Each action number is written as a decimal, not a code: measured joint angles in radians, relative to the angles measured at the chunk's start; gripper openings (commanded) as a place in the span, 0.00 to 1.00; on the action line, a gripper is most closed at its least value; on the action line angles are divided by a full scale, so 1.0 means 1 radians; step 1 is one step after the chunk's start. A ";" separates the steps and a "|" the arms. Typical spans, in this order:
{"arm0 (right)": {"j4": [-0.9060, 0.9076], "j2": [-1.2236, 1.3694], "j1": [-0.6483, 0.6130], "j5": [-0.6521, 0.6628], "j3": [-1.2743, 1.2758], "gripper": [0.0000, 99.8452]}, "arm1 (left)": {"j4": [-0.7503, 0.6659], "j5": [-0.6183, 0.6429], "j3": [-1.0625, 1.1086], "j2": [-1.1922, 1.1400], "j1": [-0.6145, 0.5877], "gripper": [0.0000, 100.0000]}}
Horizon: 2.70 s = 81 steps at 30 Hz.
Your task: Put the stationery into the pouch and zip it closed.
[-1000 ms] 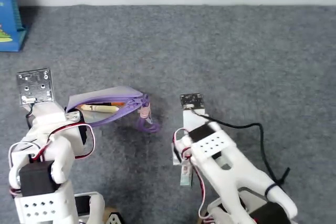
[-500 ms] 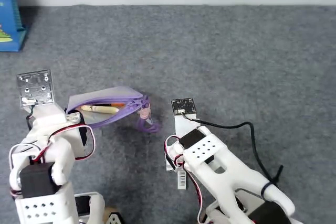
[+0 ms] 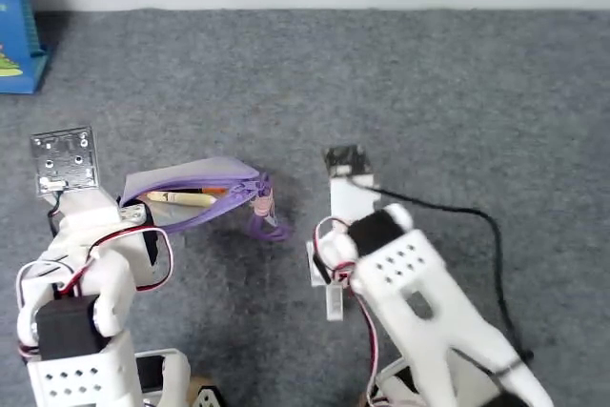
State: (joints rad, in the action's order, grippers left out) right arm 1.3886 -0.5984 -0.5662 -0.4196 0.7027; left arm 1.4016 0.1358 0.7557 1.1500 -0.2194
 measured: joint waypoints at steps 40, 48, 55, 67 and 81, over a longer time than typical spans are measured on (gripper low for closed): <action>-1.298 -0.315 -0.273 0.052 0.287 0.01 | 0.000 0.000 0.000 0.000 0.000 0.01; -1.401 -0.315 -0.319 0.061 0.348 0.01 | 0.000 0.000 0.000 0.000 0.000 0.01; -1.625 -0.315 -0.319 0.180 0.516 0.01 | 0.000 0.000 0.000 0.000 0.000 0.01; -1.777 -0.315 -0.319 0.273 0.592 0.14 | 0.000 0.000 0.000 0.000 0.000 0.01; -1.777 -0.315 -0.319 0.273 0.592 0.13 | 0.000 0.000 0.000 -0.003 0.000 0.01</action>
State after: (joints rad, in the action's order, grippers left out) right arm -0.3882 -0.9129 -0.8853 -0.1465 1.2950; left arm 1.4016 0.1358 0.7557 1.1469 -0.2194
